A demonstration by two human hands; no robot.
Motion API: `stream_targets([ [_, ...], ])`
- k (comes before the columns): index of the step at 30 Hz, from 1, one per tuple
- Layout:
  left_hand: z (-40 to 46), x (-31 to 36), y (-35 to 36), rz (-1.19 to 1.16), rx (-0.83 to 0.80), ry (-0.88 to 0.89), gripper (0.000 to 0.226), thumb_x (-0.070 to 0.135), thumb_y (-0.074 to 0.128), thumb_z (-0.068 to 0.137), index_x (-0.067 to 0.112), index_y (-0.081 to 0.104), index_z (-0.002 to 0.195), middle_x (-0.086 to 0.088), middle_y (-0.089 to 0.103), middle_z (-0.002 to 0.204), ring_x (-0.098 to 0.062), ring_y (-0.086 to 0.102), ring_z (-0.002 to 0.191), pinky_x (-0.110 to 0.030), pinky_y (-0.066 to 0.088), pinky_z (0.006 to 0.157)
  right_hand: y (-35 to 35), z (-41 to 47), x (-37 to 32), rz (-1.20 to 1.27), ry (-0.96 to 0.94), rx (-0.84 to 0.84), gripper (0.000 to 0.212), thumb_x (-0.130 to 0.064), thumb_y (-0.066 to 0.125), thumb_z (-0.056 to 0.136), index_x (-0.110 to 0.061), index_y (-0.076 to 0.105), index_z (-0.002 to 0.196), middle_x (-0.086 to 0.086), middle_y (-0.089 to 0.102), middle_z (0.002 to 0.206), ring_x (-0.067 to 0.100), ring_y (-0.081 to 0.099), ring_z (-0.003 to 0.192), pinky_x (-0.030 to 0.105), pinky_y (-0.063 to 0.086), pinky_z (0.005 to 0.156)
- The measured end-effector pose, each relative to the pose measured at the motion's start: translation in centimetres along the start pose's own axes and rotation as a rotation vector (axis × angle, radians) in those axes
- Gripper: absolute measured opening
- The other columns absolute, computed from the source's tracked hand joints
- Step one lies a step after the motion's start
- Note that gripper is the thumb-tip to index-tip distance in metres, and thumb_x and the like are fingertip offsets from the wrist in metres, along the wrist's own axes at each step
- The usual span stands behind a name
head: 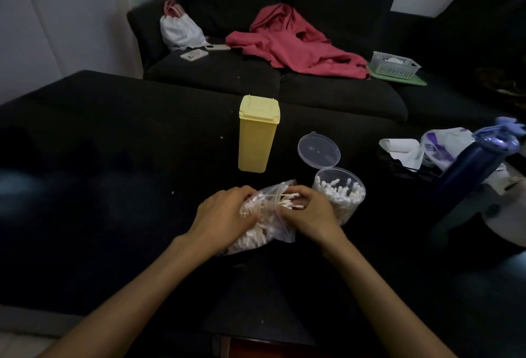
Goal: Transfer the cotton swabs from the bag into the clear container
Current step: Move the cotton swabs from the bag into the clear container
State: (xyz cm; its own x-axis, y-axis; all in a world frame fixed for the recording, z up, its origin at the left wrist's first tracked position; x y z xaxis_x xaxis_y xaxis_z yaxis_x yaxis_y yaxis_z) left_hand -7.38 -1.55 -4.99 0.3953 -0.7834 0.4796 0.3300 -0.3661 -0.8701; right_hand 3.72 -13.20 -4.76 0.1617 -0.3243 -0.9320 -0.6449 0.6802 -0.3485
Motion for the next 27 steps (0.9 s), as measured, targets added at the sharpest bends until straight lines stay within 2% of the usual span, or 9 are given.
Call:
stream_targets([
  [3, -0.1, 0.0, 0.0, -0.051, -0.014, -0.030, 0.038, 0.044, 0.056, 0.088, 0.034, 0.052, 0.124, 0.011, 0.062, 0.115, -0.013, 0.060, 0.105, -0.030, 0.047, 0.076, 0.5, 0.1, 0.0, -0.025, -0.039, 0.018, 0.034, -0.011, 0.078, 0.074, -0.014, 0.064, 0.105, -0.003, 0.066, 0.084, 0.000, 0.061, 0.072, 0.009, 0.051, 0.062],
  [8, -0.2, 0.0, -0.1, -0.133, -0.064, -0.046, 0.036, 0.041, 0.061, 0.086, 0.036, 0.055, 0.122, 0.014, 0.064, 0.112, -0.010, 0.061, 0.103, -0.034, 0.051, 0.081, 0.3, 0.1, -0.3, -0.096, -0.039, -0.054, 0.016, -0.005, 0.074, 0.075, -0.008, 0.067, 0.090, 0.003, 0.067, 0.080, 0.013, 0.064, 0.073, 0.021, 0.054, 0.065],
  [11, 0.0, -0.4, -0.3, -0.202, -0.106, -0.069, 0.037, 0.036, 0.066, 0.085, 0.035, 0.057, 0.121, 0.014, 0.063, 0.113, -0.006, 0.059, 0.104, -0.032, 0.051, 0.086, -0.4, 0.0, -1.0, -0.114, 0.001, -0.164, 0.010, -0.001, 0.068, 0.078, -0.009, 0.067, 0.084, 0.004, 0.066, 0.078, 0.011, 0.062, 0.067, 0.016, 0.052, 0.058],
  [14, 0.4, -0.6, -0.1, -0.277, -0.173, -0.062, 0.038, 0.033, 0.068, 0.084, 0.034, 0.058, 0.120, 0.013, 0.063, 0.113, -0.005, 0.059, 0.104, -0.037, 0.052, 0.091, -1.0, -0.4, -1.3, -0.137, 0.043, -0.234, 0.017, 0.000, 0.065, 0.080, -0.016, 0.069, 0.081, 0.004, 0.069, 0.079, 0.007, 0.063, 0.063, 0.012, 0.052, 0.056],
  [16, 0.4, -0.5, 0.2, -0.304, -0.210, -0.051, 0.037, 0.033, 0.067, 0.084, 0.035, 0.058, 0.120, 0.014, 0.063, 0.112, -0.005, 0.059, 0.103, -0.039, 0.052, 0.091, -1.3, -0.4, -1.5, -0.161, 0.037, -0.235, 0.019, 0.000, 0.064, 0.081, -0.017, 0.071, 0.084, 0.007, 0.071, 0.085, 0.008, 0.065, 0.066, 0.013, 0.052, 0.057],
  [21, 0.7, -0.5, 0.0, -0.327, -0.186, -0.058, 0.034, 0.028, 0.065, 0.087, 0.033, 0.059, 0.120, 0.013, 0.063, 0.113, -0.007, 0.059, 0.105, -0.043, 0.051, 0.092, -2.0, -0.3, -2.1, -0.214, -0.037, -0.228, 0.022, -0.007, 0.066, 0.085, -0.003, 0.070, 0.106, 0.014, 0.072, 0.092, 0.011, 0.066, 0.072, 0.010, 0.052, 0.061],
  [25, 0.8, -0.5, 0.0, -0.322, -0.198, -0.048, 0.034, 0.025, 0.065, 0.087, 0.033, 0.059, 0.119, 0.012, 0.063, 0.113, -0.008, 0.058, 0.107, -0.043, 0.050, 0.093, -2.3, -0.1, -2.3, -0.242, -0.054, -0.162, 0.023, -0.009, 0.067, 0.085, -0.005, 0.070, 0.108, 0.015, 0.073, 0.094, 0.019, 0.070, 0.083, 0.025, 0.056, 0.078],
  [27, 0.7, -0.5, 0.1, -0.317, -0.202, -0.052, 0.034, 0.025, 0.064, 0.087, 0.034, 0.059, 0.120, 0.013, 0.063, 0.114, -0.007, 0.059, 0.108, -0.043, 0.050, 0.093, -2.3, -0.2, -2.2, -0.208, -0.027, -0.177, 0.022, -0.003, 0.068, 0.082, -0.005, 0.070, 0.104, 0.014, 0.073, 0.091, 0.021, 0.070, 0.082, 0.026, 0.057, 0.078],
])
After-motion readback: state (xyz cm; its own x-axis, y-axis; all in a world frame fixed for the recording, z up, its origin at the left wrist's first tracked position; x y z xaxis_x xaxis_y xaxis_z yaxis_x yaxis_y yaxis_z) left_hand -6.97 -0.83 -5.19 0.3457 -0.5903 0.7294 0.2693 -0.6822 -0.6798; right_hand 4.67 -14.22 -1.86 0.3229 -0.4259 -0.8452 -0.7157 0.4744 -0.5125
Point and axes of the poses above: each hand's wrist, its own z-axis towards the middle knuckle, its own y-axis out of the palm, x = y × z, the point moved 5 cm from there along z, towards the middle knuckle
